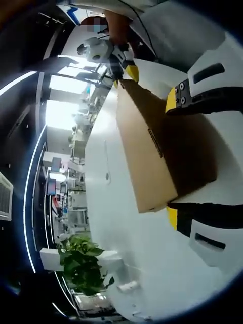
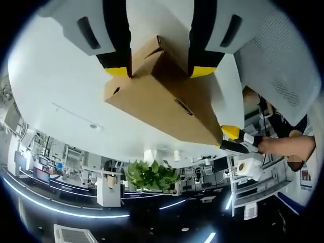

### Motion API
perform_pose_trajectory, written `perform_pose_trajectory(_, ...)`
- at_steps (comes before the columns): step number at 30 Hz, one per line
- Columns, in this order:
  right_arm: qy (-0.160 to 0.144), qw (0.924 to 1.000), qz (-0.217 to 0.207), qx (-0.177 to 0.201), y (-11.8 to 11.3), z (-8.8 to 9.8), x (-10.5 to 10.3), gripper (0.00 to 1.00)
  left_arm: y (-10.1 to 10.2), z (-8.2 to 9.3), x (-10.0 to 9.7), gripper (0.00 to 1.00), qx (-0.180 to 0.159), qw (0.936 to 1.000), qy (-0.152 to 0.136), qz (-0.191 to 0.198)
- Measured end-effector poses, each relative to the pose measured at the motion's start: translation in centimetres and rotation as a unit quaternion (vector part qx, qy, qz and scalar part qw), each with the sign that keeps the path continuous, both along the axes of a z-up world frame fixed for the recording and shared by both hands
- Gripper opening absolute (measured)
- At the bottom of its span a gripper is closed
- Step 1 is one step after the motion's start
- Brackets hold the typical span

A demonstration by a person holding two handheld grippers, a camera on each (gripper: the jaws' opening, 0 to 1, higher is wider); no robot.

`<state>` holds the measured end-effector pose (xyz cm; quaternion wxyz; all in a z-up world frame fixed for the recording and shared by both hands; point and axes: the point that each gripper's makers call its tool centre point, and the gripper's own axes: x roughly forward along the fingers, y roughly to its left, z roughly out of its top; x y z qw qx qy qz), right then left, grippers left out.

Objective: Operate the shoe box by opening the lid, removing the specified soft item, and placing it in the target area until the item is outside and the box remains undamaged.

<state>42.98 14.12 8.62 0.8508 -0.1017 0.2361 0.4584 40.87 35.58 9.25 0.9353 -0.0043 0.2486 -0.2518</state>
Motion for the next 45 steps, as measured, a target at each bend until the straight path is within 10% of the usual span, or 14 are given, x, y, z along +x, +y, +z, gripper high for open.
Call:
perform_pose_trajectory(21,-0.058,0.9983,-0.004,-0.007,0.3,4.2,3.3,0.43,1.1,3.9,3.5,0.62,0.02,0.9978,-0.063,0.01)
perform_pose_trajectory(45,-0.087,0.9961,-0.008,-0.013,0.6,5.9,7.2,0.41,3.8,5.9,8.4,0.22,0.053,0.9889,-0.108,0.087)
